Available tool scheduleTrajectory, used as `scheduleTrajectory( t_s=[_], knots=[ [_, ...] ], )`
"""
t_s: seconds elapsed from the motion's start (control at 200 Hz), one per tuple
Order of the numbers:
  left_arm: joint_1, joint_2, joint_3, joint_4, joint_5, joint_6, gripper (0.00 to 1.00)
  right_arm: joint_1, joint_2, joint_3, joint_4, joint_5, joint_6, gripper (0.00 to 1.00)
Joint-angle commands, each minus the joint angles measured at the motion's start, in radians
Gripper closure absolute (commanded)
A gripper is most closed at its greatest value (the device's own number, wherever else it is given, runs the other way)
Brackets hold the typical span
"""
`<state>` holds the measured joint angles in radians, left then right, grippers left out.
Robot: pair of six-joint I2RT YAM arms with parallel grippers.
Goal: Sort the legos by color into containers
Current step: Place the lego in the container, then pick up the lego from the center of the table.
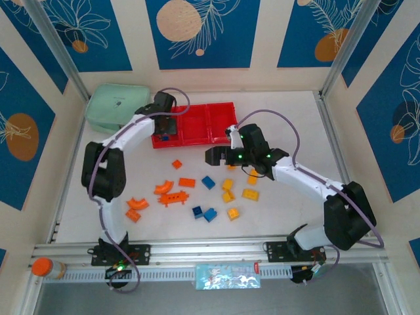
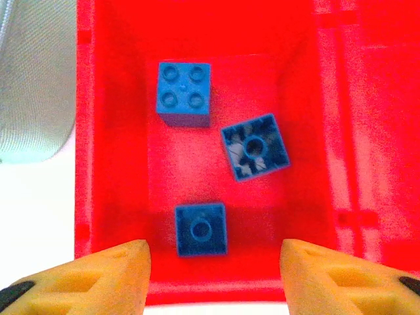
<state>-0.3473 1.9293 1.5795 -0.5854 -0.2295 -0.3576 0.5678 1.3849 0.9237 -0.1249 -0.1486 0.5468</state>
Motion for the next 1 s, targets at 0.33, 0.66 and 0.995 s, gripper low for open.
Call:
scheduleTrajectory(
  t_s=[0.33, 0.66, 0.995],
  knots=[
    [-0.178, -0.301, -0.246, 0.035, 0.257, -0.105, 0.42, -0.084, -0.172, -0.079, -0.186, -0.027, -0.004, 0.01],
    [-0.402, -0.346, -0.411, 0.108, 0.318, -0.070, 0.38, -0.097, -0.281, -0.213, -0.252, -0.058, 0.021, 0.01],
    [-0.477, -0.200, -0.395, 0.157, 0.300, 0.036, 0.25, -0.121, -0.356, -0.276, -0.265, -0.050, 0.033, 0.01]
  ],
)
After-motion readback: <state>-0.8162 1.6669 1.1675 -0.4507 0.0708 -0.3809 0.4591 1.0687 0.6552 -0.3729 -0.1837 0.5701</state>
